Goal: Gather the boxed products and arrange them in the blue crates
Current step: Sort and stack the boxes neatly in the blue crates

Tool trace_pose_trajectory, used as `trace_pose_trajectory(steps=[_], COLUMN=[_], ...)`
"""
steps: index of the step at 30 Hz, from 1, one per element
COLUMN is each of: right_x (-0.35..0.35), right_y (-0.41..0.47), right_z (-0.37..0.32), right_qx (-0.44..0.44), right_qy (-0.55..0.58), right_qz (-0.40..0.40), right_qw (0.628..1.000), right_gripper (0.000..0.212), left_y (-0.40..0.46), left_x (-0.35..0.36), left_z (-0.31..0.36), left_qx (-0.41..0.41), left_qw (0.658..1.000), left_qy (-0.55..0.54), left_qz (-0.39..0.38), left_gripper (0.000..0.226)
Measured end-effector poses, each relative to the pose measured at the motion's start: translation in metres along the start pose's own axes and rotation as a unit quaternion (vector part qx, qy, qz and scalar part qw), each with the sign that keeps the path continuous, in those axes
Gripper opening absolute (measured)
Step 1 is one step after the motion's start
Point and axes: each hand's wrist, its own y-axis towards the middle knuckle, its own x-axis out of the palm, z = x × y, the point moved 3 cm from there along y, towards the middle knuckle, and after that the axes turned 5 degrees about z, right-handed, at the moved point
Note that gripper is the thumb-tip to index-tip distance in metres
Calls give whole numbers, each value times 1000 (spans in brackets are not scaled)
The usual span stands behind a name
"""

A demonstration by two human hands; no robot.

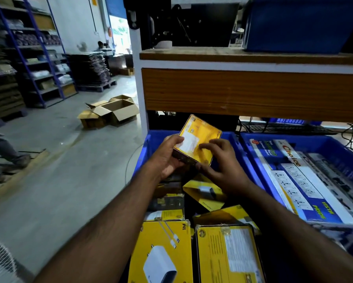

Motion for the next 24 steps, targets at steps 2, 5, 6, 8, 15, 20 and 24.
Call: trace_pose_trajectory(steps=[2, 5, 6, 8, 15, 20, 24], right_x=[-2, -1, 2, -2, -30, -29, -25], right_y=[3, -1, -4, -4, 5, 4, 2], right_z=[5, 11, 12, 16, 21, 31, 28], right_qx=[73, 266, 321, 349, 236, 258, 260], right_qy=[6, 214, 309, 389, 352, 335, 330], right_qz=[43, -7, -23, -1, 97, 101, 91], right_qw=[996, 940, 895, 852, 901, 900, 903], right_gripper=[78, 92, 82, 54, 41, 43, 44], left_y=[-4, -11, -12, -9, 0, -3, -6], left_x=[3, 9, 10, 7, -10, -11, -11], left_z=[1, 5, 3, -4, 6, 3, 6], left_qx=[-6, -1, -8, -22, 63, 99, 98], left_qw=[1000, 997, 996, 994, 987, 966, 966], left_qy=[-19, -27, -10, 58, 150, 238, 239], left_qz=[-14, -72, -91, -95, 11, -18, -5], left_gripper=[47, 46, 46, 39, 45, 33, 31])
